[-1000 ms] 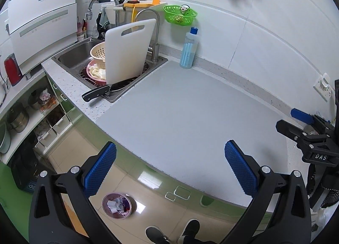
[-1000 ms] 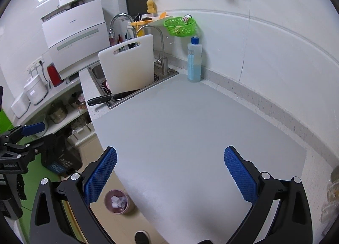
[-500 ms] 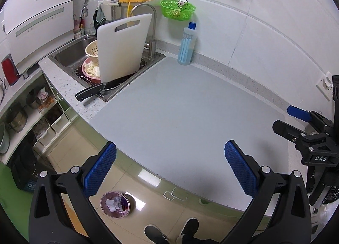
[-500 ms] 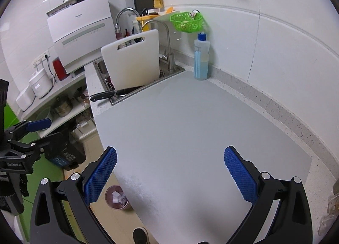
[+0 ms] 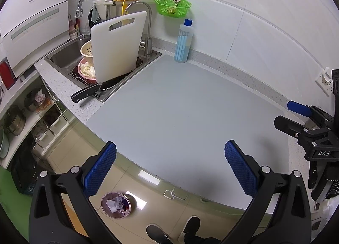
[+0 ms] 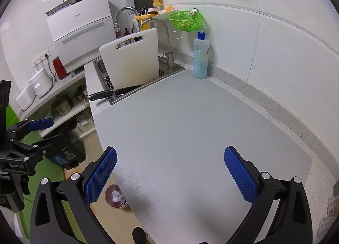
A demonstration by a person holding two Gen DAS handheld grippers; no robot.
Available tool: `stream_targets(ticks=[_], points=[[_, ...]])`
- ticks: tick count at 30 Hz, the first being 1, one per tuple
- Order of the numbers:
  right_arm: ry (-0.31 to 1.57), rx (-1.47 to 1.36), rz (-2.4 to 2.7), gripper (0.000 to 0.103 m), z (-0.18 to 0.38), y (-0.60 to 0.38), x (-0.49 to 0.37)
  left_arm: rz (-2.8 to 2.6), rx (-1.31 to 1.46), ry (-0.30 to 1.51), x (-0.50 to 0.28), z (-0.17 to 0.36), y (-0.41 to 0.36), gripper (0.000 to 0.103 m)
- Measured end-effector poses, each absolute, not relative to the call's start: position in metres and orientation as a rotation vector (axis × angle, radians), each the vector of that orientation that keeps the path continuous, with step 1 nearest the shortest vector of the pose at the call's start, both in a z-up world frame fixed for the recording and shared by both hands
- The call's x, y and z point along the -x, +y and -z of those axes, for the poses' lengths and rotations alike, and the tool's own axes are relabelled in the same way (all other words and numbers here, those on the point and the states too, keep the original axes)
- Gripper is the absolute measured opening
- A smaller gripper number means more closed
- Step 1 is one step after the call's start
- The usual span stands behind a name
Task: Collect trash
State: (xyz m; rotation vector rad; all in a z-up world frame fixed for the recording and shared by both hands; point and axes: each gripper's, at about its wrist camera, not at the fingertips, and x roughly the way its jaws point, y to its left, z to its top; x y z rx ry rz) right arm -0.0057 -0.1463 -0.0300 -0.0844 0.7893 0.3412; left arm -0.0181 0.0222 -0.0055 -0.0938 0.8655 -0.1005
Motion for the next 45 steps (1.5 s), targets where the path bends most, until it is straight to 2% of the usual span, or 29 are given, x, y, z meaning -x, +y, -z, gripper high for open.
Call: stream_targets(ticks=[45], points=[[0.796, 0.093, -0.367, 0.097, 0.0352, -0.1406, 0.0099, 0.102, 0.062, 0.873, 0.0243, 0.0048, 0.0265, 0.100]])
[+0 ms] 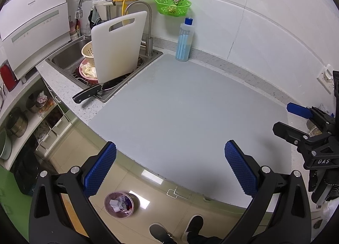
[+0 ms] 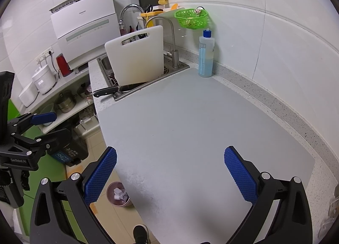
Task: Collect trash
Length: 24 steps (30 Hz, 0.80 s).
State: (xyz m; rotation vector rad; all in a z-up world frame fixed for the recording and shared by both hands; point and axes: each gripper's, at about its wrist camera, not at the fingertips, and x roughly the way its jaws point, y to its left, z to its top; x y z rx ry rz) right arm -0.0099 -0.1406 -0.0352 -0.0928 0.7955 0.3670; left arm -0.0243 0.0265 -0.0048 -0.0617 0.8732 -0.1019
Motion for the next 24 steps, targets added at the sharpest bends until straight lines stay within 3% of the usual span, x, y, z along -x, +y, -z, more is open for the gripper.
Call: stream_targets(ticks=[24], points=[[0.789, 0.091, -0.379, 0.097, 0.034, -0.140, 0.013, 0.079, 0.061, 0.883, 0.028, 0.001, 0.022, 0.100]])
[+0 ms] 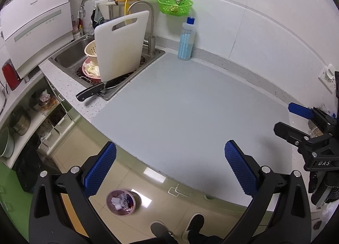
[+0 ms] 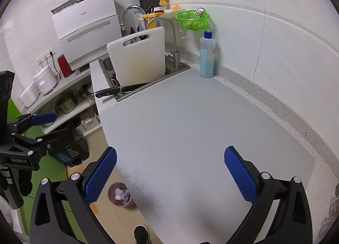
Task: Collect trash
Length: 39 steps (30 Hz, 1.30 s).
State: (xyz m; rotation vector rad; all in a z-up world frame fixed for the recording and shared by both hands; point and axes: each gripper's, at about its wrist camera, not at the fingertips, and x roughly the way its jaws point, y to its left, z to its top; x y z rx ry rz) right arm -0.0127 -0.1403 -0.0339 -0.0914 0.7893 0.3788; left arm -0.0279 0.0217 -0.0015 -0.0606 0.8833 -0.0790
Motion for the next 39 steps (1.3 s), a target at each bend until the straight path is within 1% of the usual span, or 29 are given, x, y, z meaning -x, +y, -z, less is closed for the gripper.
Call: stream_targets(ticks=[6, 39], points=[[0.790, 0.092, -0.379, 0.097, 0.0340, -0.1411, 0.0111, 0.061, 0.029, 0.877, 0.0306, 0.0027, 0.0181, 0.100], [0.787, 0.094, -0.385, 0.097, 0.0349, -0.1435, 0.0088, 0.054, 0.043, 0.856, 0.0284, -0.0018, 0.0170, 0.100]])
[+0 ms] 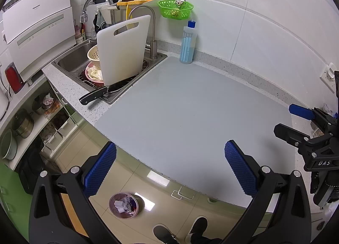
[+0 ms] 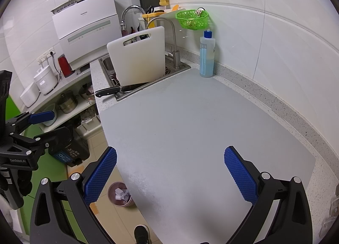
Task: Collect trash
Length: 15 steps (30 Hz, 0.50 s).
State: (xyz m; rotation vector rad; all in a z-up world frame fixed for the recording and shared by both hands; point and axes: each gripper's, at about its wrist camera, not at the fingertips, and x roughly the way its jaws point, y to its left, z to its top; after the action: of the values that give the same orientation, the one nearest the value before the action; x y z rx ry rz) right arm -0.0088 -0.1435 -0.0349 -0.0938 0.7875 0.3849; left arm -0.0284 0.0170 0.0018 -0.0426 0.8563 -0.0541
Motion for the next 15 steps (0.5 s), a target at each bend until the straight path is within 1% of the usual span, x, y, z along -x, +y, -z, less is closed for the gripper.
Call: stream_targets(ticks=[15], points=[[0.788, 0.092, -0.385, 0.097, 0.0351, -0.1437, 0.0094, 0.055, 0.064, 0.858, 0.0233, -0.0020, 0.0136, 0.100]])
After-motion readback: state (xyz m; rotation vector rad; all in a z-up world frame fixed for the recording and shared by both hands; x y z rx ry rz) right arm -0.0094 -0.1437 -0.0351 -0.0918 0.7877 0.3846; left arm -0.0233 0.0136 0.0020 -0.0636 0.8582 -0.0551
